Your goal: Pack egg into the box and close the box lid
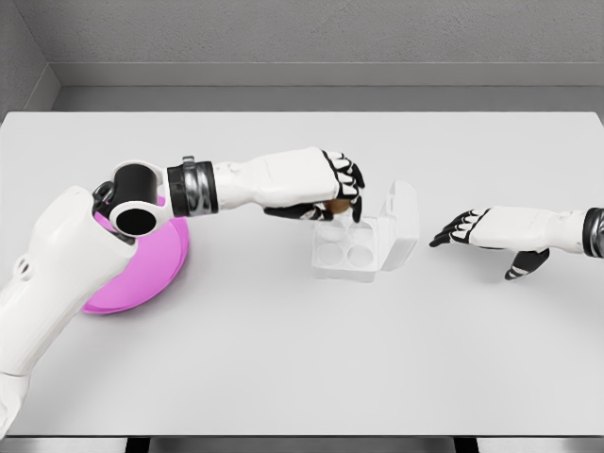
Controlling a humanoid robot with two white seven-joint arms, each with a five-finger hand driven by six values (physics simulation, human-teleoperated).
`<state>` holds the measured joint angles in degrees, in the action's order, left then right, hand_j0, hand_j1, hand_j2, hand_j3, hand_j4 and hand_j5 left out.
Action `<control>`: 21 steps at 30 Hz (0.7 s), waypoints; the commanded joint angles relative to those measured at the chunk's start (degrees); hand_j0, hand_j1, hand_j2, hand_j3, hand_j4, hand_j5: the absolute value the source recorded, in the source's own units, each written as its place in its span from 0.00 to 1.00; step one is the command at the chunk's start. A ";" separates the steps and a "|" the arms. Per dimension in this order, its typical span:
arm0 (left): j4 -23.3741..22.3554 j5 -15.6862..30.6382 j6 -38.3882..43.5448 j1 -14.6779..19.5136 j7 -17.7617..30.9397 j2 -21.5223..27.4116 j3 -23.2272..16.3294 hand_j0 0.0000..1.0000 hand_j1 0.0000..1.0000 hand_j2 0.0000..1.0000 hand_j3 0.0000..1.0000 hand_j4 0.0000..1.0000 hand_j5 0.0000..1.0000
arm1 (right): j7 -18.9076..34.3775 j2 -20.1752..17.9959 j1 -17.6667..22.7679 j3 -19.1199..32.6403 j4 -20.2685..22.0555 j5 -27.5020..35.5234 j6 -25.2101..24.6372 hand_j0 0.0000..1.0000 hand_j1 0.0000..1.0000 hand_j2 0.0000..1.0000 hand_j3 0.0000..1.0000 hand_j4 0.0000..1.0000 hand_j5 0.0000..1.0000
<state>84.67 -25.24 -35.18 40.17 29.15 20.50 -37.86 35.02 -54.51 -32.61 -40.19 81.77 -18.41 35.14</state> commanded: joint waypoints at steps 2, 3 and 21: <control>-0.21 0.02 0.18 0.00 -2.69 -0.11 -0.02 0.51 0.51 0.51 0.51 0.51 0.51 | -0.02 -0.07 0.00 0.03 -0.04 0.30 -0.14 1.00 1.00 1.00 1.00 1.00 1.00; -0.21 0.02 0.18 0.00 -2.78 -0.11 -0.11 0.51 0.51 0.51 0.51 0.51 0.51 | -0.02 -0.07 0.00 0.03 -0.04 0.30 -0.14 1.00 1.00 1.00 1.00 1.00 1.00; -6.62 0.19 0.18 0.70 -6.38 -4.42 -0.55 0.51 0.51 0.51 0.51 0.51 0.51 | -0.02 -0.51 -1.05 0.03 -0.39 0.30 -0.14 1.00 1.00 1.00 1.00 1.00 1.00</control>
<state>78.13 -25.41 -35.15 40.87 23.42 16.20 -38.42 35.02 -55.01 -33.66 -40.19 81.30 -18.45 35.14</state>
